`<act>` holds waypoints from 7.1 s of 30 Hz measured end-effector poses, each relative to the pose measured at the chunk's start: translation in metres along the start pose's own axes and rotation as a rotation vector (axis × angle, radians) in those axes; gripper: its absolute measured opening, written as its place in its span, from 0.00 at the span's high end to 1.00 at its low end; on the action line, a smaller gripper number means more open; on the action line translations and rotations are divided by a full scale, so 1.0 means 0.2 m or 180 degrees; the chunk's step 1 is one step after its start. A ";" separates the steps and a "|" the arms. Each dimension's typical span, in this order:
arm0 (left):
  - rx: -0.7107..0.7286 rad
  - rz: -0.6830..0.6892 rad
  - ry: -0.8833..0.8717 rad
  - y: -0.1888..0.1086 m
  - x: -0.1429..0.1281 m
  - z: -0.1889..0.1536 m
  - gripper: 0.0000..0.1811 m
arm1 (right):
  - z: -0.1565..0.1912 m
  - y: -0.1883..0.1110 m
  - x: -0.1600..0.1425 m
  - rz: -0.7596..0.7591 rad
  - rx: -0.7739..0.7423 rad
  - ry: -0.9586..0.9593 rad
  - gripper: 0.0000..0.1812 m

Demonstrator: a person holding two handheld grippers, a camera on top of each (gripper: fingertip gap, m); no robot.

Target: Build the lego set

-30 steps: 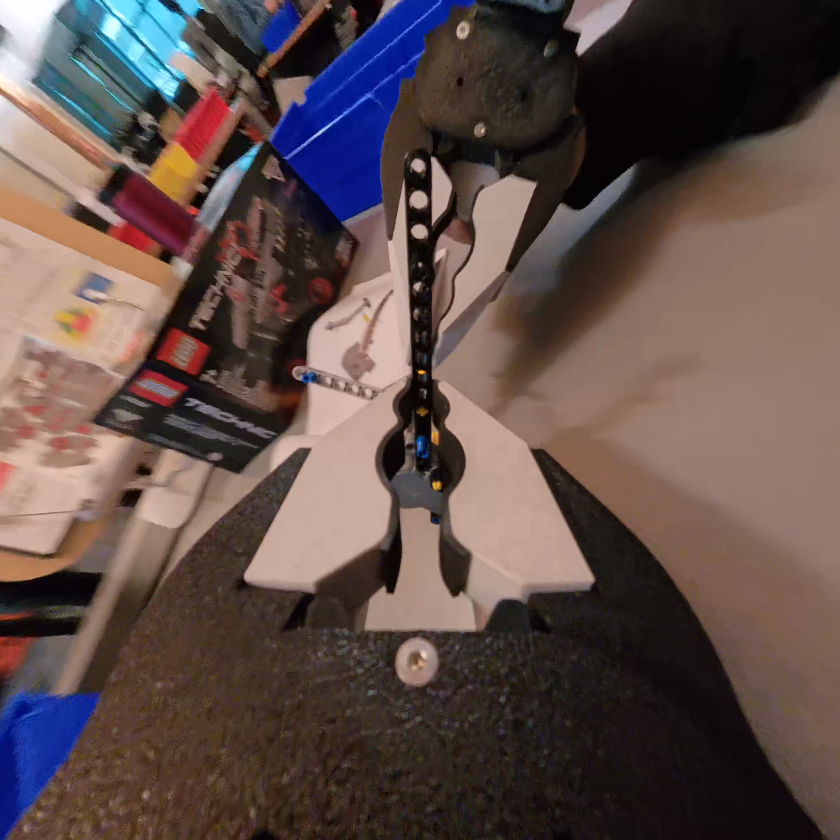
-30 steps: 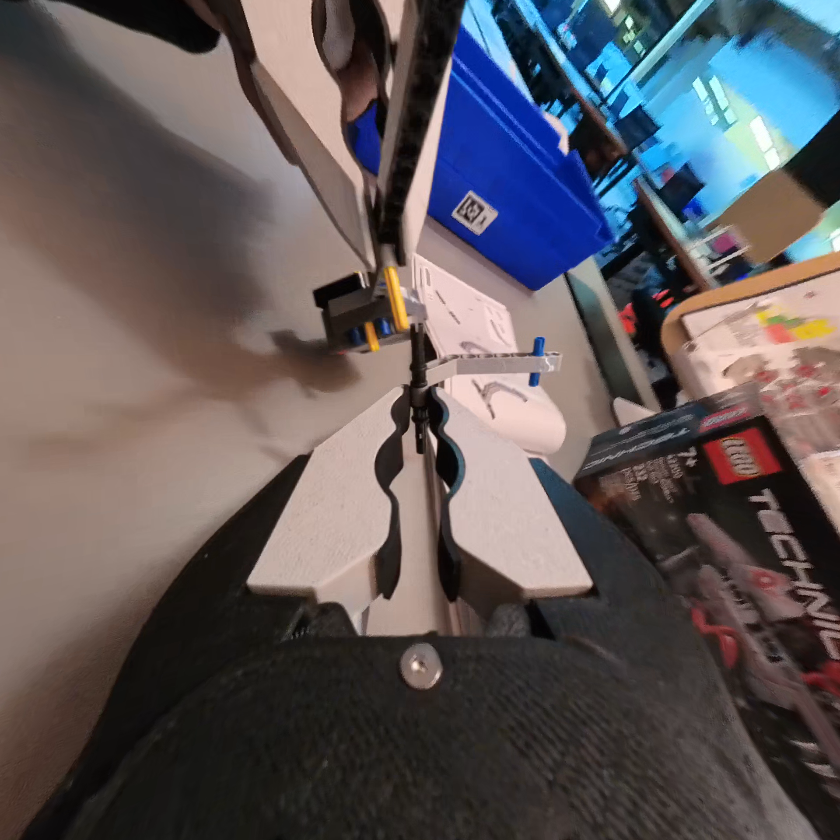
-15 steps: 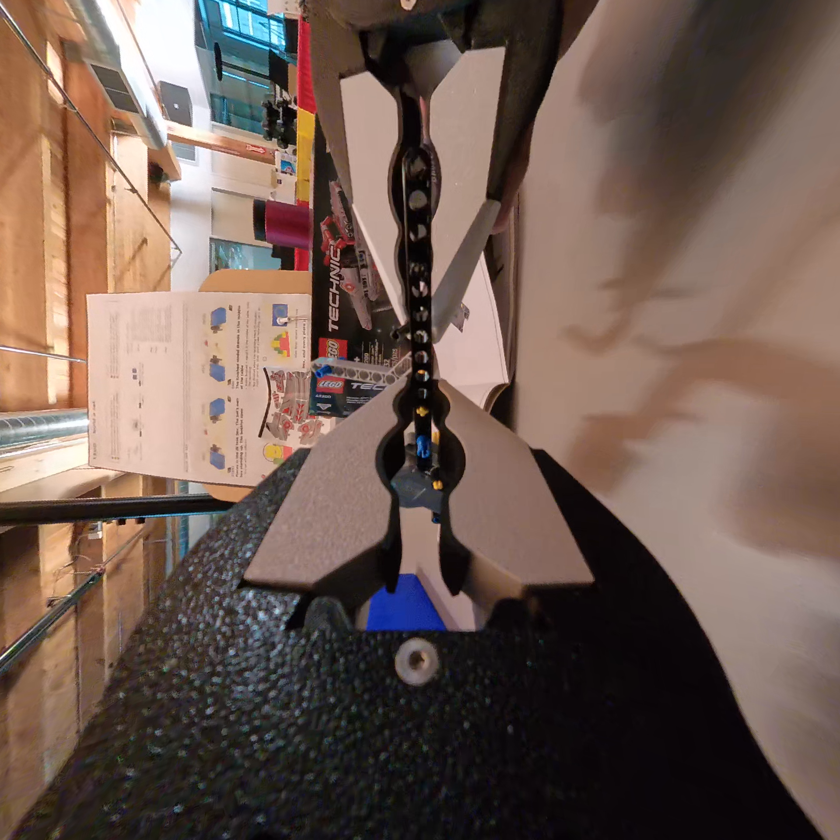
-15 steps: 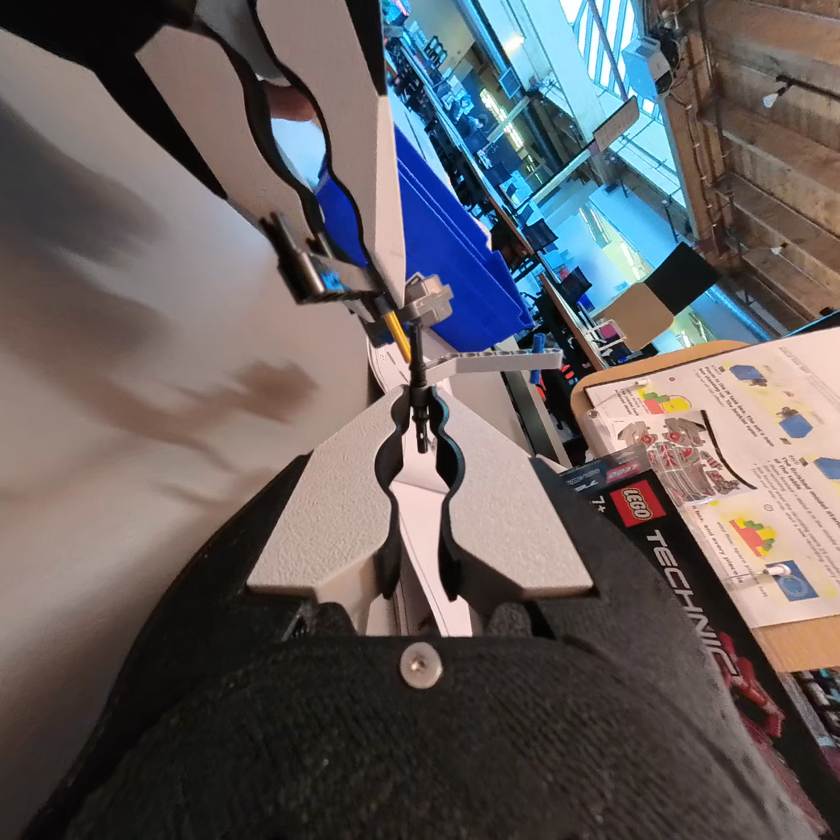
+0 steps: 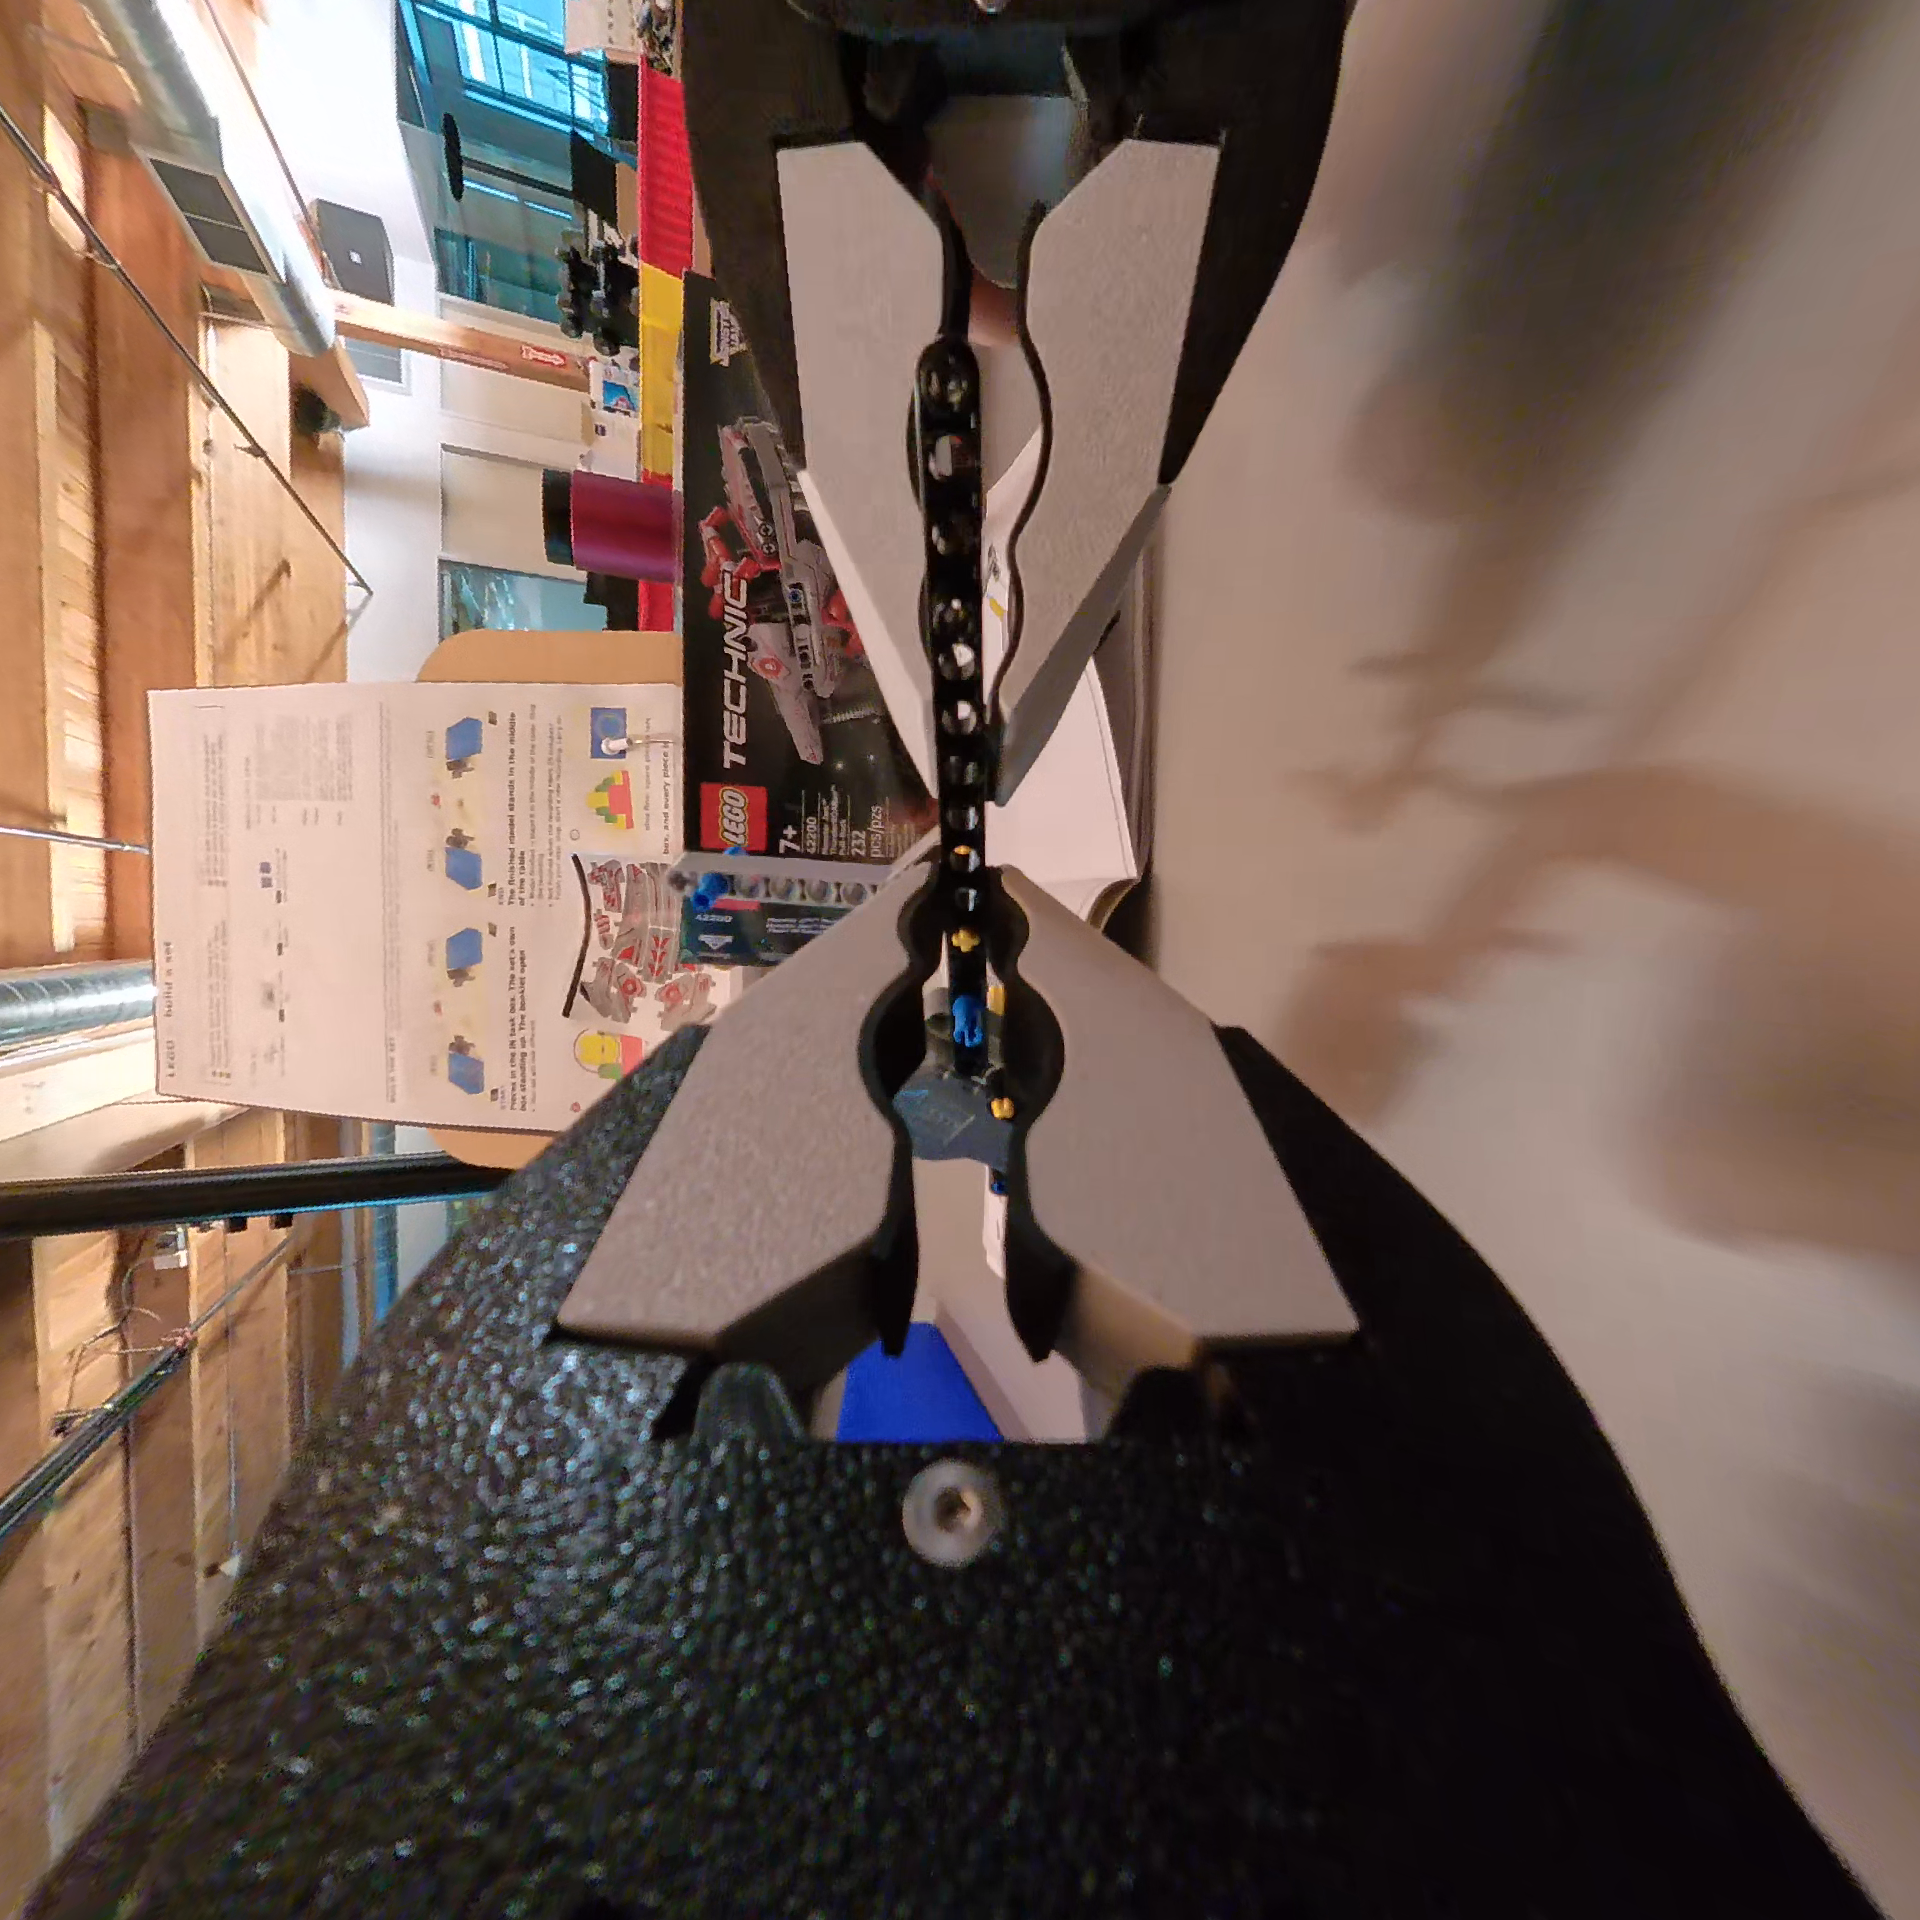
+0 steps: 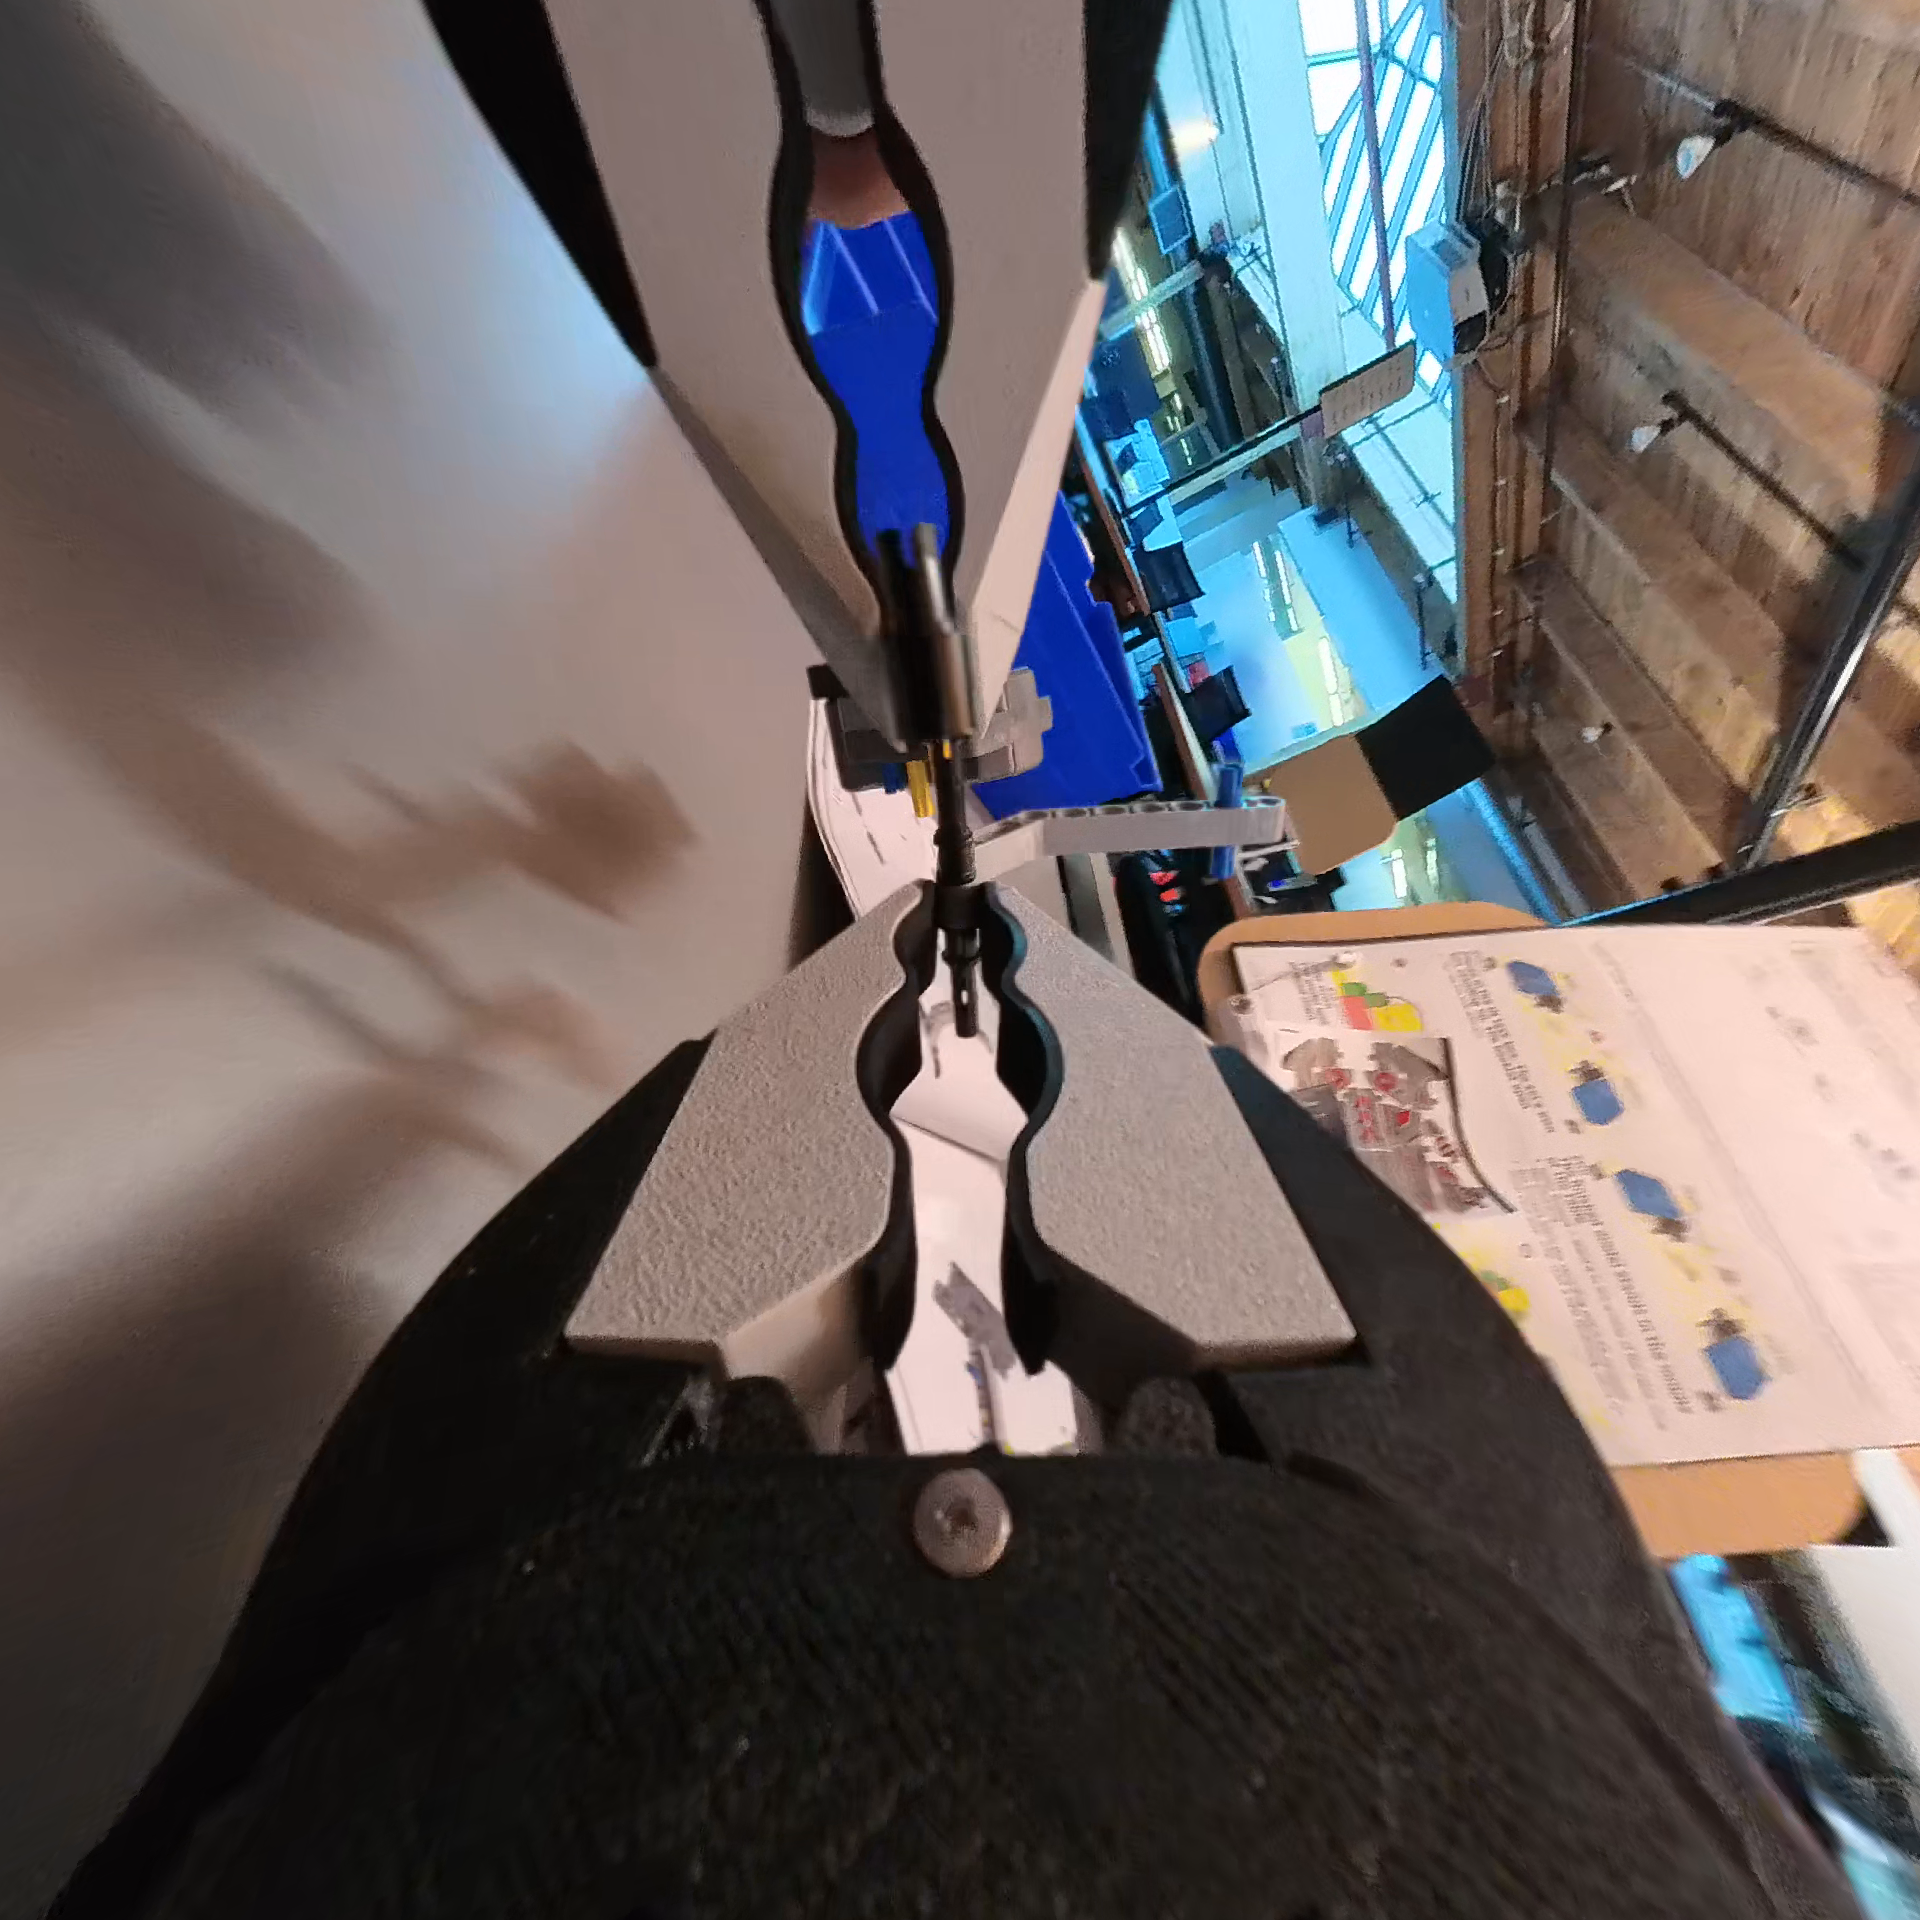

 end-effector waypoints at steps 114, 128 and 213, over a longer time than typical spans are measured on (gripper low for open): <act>-0.0101 -0.1182 -0.0666 -0.07 -0.15 -0.20 0.98 | 0.20 0.06 0.03 0.0487 0.0545 0.0175 0.97; 0.0162 -0.0961 -0.0131 -0.07 -0.16 -0.21 0.97 | 0.22 0.11 0.05 0.0672 0.0484 -0.0016 0.97; 0.0273 -0.0522 0.0295 -0.01 -0.18 -0.24 0.88 | 0.19 0.12 0.02 0.0964 0.0551 -0.0599 0.98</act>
Point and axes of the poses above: each gripper's, where its closed fingertips meet, y out along the fingers, x out of its top, z = x × y across the jaws, the point moved 3 cm from there along -y, back along the fingers, and after that the axes turned 5 degrees about -y, right-handed, at the moved point
